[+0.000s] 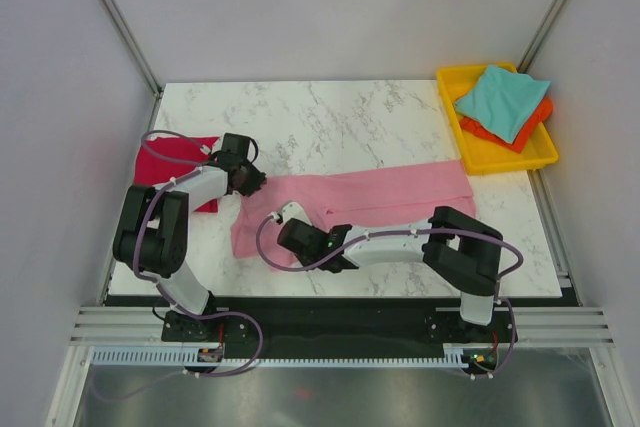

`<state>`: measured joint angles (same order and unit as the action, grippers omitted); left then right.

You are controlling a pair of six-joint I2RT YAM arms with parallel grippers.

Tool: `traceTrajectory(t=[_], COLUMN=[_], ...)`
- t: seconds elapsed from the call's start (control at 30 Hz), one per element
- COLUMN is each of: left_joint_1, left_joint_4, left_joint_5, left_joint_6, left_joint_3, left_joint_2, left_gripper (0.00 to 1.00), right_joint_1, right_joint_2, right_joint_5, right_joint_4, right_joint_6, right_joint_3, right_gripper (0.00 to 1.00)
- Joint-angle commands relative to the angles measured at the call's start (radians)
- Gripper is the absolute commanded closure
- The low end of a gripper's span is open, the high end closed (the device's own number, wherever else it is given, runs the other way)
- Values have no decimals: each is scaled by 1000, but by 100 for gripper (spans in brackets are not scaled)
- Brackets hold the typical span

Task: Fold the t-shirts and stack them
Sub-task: Fold the tshirt

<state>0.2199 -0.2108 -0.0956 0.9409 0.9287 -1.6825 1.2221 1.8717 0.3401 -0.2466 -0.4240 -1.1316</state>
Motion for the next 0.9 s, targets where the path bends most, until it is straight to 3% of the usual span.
traceTrajectory(t=[0.0, 0.3, 0.63, 0.7, 0.77, 0.87], left_joint_1=[-4, -4, 24, 27, 35, 44], left_joint_4=[-2, -12, -15, -15, -15, -29], left_joint_5=[-21, -42, -116, -135, -131, -119], left_joint_6=[-31, -39, -102, -109, -134, -100], left_joint_3=[27, 22, -13, -39, -60, -145], left_joint_2=[1, 20, 144, 203, 257, 394], left_gripper=[68, 68, 64, 59, 35, 23], right_joint_1=[8, 8, -15, -48, -74, -151], right_joint_2=[-51, -152, -229, -249, -269, -317], right_joint_5=[-52, -96, 0, 33, 62, 82], right_joint_4=[7, 4, -120, -117, -106, -2], right_joint_6=[-19, -27, 22, 25, 31, 31], right_joint_3=[61, 121, -80, -79, -59, 42], right_gripper=[71, 64, 59, 59, 59, 59])
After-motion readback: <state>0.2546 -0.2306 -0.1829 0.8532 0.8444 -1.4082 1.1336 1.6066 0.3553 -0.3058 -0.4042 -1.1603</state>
